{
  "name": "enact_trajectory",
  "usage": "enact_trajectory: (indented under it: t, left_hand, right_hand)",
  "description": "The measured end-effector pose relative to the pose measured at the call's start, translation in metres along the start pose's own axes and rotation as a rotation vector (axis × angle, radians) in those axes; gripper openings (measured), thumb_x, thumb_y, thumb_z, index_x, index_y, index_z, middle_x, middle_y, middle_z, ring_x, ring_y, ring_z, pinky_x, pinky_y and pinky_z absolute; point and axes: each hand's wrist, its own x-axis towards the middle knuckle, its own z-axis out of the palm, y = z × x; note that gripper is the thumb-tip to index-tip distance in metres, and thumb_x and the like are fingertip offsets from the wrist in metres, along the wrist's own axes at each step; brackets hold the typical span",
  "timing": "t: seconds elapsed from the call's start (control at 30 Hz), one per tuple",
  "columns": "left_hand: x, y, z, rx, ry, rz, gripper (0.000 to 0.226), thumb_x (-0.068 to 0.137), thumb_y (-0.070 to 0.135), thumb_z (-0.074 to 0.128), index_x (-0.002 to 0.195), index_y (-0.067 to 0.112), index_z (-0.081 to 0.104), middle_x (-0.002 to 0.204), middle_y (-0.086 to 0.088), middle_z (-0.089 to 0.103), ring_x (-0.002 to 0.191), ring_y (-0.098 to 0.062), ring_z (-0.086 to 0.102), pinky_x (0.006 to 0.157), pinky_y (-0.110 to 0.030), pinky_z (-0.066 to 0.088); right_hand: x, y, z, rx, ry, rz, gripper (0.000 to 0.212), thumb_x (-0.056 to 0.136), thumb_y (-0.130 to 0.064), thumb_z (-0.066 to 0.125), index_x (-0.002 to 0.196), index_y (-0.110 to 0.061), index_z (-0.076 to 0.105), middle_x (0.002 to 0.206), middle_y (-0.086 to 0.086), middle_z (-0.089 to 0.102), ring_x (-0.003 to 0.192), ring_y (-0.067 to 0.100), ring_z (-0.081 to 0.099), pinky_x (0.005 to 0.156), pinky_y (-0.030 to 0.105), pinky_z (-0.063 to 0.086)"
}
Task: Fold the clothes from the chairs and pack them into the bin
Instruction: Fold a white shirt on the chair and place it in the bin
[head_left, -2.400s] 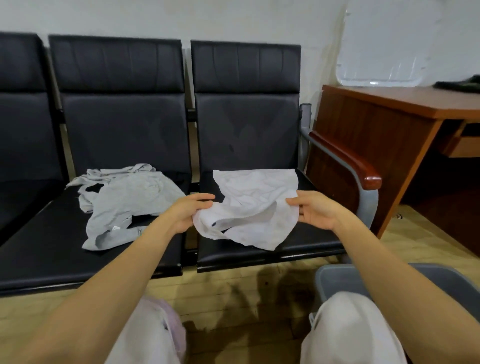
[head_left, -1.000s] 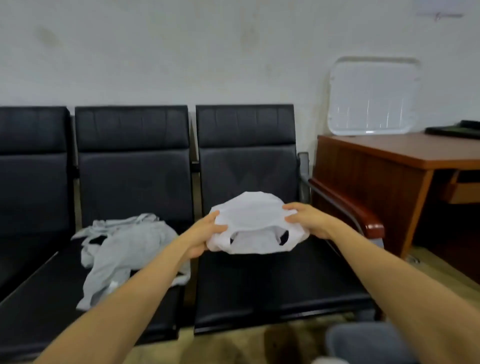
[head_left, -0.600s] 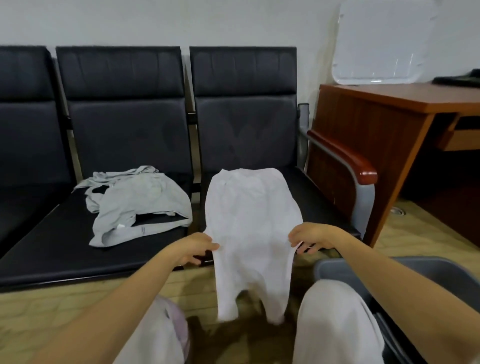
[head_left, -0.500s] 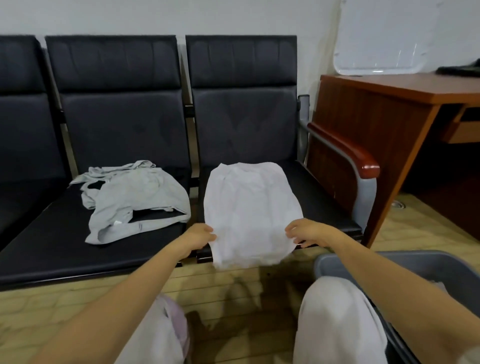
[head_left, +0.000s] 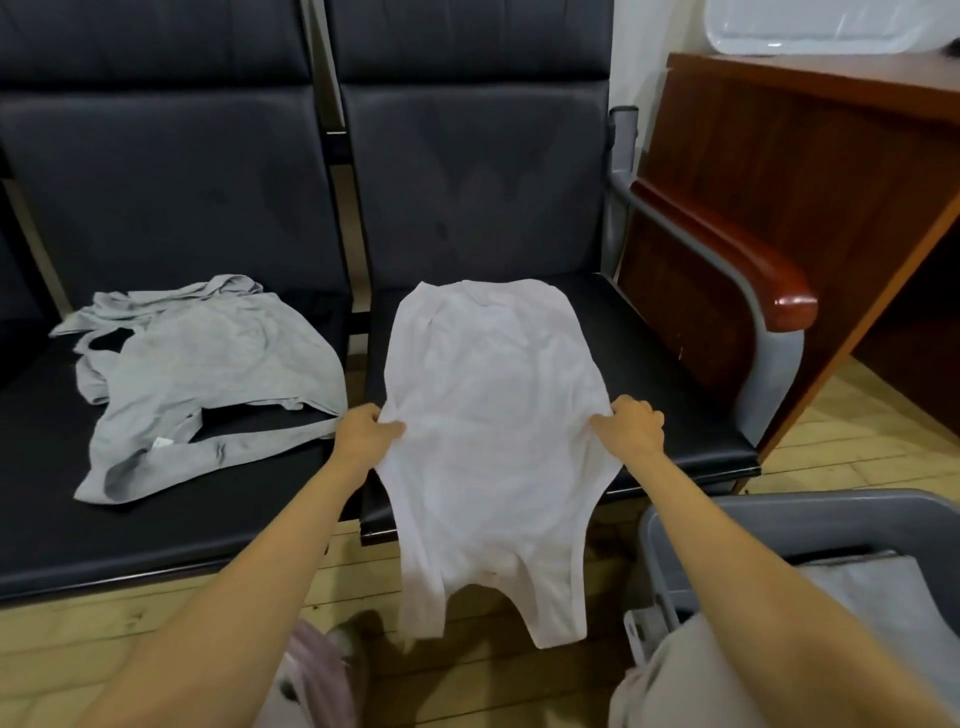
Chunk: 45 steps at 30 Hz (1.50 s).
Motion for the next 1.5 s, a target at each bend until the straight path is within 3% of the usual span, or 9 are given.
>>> enact_trajectory:
  t: [0.1, 0.2, 0.33, 0.47, 0.63, 0.8, 0.93, 1.3, 1.5]
  left_hand:
    - [-0.003, 0.006, -0.009, -0.069, 0.147, 0.094, 0.021, 0.083, -0.001, 0.066, 0.09, 0.007, 0.048, 0.088, -0.009, 0.053, 0.09, -0.03, 0.055, 0.066, -0.034, 0.043]
    - [-0.008, -0.004, -0.006, 0.566, 0.404, 0.385, 0.04, 0.076, -0.013, 0.059, 0.113, 0.001, 0.053, 0.111, -0.021, 0.049, 0.102, -0.039, 0.049, 0.079, -0.041, 0.038]
    - [-0.029, 0.006, 0.038, 0.626, 0.104, 0.798, 0.028, 0.089, 0.003, 0.057, 0.116, 0.008, 0.062, 0.122, -0.012, 0.053, 0.109, -0.033, 0.052, 0.094, -0.04, 0.039]
    - [-0.032, 0.014, 0.067, 0.811, -0.082, 0.637, 0.051, 0.101, 0.037, 0.04, 0.148, 0.019, 0.029, 0.155, -0.004, 0.022, 0.141, -0.024, 0.022, 0.114, -0.037, 0.016]
    - [-0.026, 0.003, 0.065, 0.943, -0.269, 0.429, 0.059, 0.101, 0.052, 0.02, 0.153, 0.029, 0.006, 0.161, 0.003, -0.008, 0.147, -0.021, -0.008, 0.117, -0.053, -0.003]
    - [-0.031, 0.002, 0.071, 0.888, -0.184, 0.384, 0.066, 0.097, 0.061, 0.018, 0.152, 0.034, -0.007, 0.156, 0.007, -0.029, 0.145, -0.025, -0.023, 0.113, -0.06, -0.009]
    - [-0.035, 0.005, 0.075, 0.821, -0.113, 0.296, 0.073, 0.095, 0.064, 0.014, 0.151, 0.029, -0.017, 0.159, -0.001, -0.02, 0.147, -0.029, -0.012, 0.113, -0.059, -0.007]
    - [-0.002, 0.007, 0.025, 0.607, 0.255, 0.3, 0.041, 0.094, 0.006, 0.049, 0.134, 0.0, 0.042, 0.135, -0.024, 0.041, 0.122, -0.04, 0.04, 0.099, -0.044, 0.035]
    - [0.008, 0.001, -0.008, 0.513, -0.031, -0.027, 0.033, 0.088, 0.031, 0.067, 0.094, 0.0, 0.057, 0.111, -0.019, 0.06, 0.1, -0.034, 0.058, 0.084, -0.039, 0.048]
  right_hand:
    - [-0.002, 0.001, -0.006, 0.403, 0.108, -0.075, 0.013, 0.093, -0.013, 0.054, 0.097, -0.006, 0.045, 0.085, 0.006, 0.051, 0.083, 0.026, 0.052, 0.06, 0.029, 0.042]
    - [-0.012, -0.002, -0.014, 0.488, 0.213, -0.185, 0.017, 0.09, -0.003, 0.057, 0.095, -0.009, 0.042, 0.077, 0.001, 0.044, 0.071, 0.018, 0.047, 0.056, 0.022, 0.037]
    - [-0.02, -0.006, -0.013, 0.518, 0.031, -0.144, 0.042, 0.088, -0.003, 0.061, 0.123, -0.014, 0.042, 0.099, 0.007, 0.052, 0.09, 0.024, 0.054, 0.07, 0.032, 0.044]
    - [-0.019, -0.01, -0.033, 1.165, -0.315, 0.238, 0.017, 0.089, -0.017, 0.066, 0.105, -0.015, 0.063, 0.11, 0.009, 0.061, 0.103, 0.025, 0.059, 0.094, 0.042, 0.049]
    - [-0.014, -0.003, -0.04, 1.358, -0.09, 0.142, 0.038, 0.094, -0.013, 0.057, 0.132, -0.018, 0.056, 0.128, 0.005, 0.059, 0.114, 0.023, 0.058, 0.093, 0.035, 0.05]
    - [-0.013, 0.01, -0.037, 0.924, 0.302, -0.09, 0.045, 0.099, -0.008, 0.045, 0.143, -0.019, 0.043, 0.146, 0.003, 0.045, 0.133, 0.02, 0.042, 0.108, 0.033, 0.034]
    - [-0.005, 0.025, -0.03, 0.634, 0.266, 0.027, 0.055, 0.099, -0.008, 0.041, 0.151, -0.016, 0.025, 0.149, 0.012, 0.039, 0.135, 0.031, 0.039, 0.11, 0.043, 0.034]
    - [0.0, 0.032, -0.025, -0.202, 0.156, 0.046, 0.033, 0.091, -0.025, 0.058, 0.118, -0.006, 0.055, 0.129, 0.018, 0.043, 0.116, 0.036, 0.042, 0.091, 0.043, 0.042]
    - [0.007, 0.032, -0.017, -0.072, 0.26, -0.065, 0.037, 0.093, -0.026, 0.058, 0.12, -0.003, 0.049, 0.126, 0.018, 0.047, 0.118, 0.034, 0.039, 0.092, 0.041, 0.04]
